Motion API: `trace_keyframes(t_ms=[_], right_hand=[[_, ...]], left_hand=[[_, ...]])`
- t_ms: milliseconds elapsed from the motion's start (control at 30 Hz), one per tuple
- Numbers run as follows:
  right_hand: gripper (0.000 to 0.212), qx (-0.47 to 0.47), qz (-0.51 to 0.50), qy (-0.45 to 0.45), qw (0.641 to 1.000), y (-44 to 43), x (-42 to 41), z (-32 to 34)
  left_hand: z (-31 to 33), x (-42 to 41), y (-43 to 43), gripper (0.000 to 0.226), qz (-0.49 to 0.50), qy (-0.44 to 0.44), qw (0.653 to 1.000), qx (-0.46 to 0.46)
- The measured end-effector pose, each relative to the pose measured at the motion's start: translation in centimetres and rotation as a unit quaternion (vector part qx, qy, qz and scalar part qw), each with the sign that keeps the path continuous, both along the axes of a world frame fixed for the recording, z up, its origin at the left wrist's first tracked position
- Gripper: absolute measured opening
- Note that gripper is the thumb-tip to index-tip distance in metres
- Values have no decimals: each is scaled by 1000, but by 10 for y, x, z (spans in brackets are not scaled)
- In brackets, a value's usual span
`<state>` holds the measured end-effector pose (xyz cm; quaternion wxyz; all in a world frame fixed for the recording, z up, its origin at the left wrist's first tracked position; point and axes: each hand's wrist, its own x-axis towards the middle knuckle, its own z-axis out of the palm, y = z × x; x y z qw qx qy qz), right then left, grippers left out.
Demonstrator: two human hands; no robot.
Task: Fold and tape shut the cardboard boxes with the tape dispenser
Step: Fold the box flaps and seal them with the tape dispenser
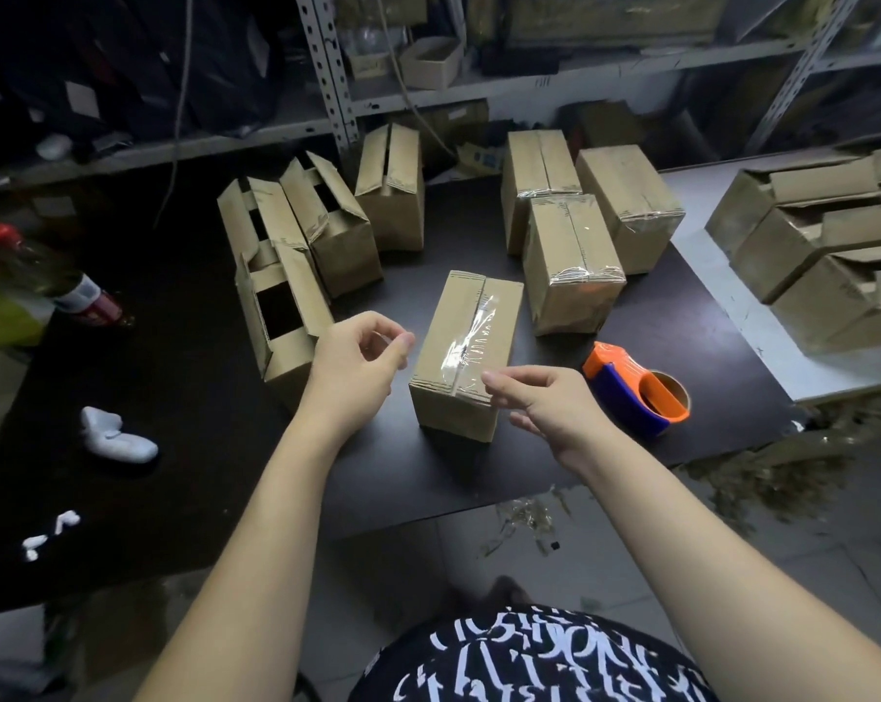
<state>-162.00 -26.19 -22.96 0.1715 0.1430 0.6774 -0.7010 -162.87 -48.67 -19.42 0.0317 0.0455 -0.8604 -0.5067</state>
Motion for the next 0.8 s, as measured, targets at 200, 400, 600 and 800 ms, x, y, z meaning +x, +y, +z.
trace_keyframes(t_ms=[200,400,600,800], right_hand=[[7,22,-70,-61,995,2,-1,-9],[19,204,-72,9,976,-9,-5,-16],[15,303,-58,14,951,-12,-13,-15],[14,334,-48,5,941,-14,-17,-18]], left_hand=[[-25,-11,5,15,34,-56,998,-21],[-46,-27,4,20,68,-109,990,-54],[-60,-28,2,23,76,-134,986,-58],[-71,-31,3,17,86,-122,985,-86]])
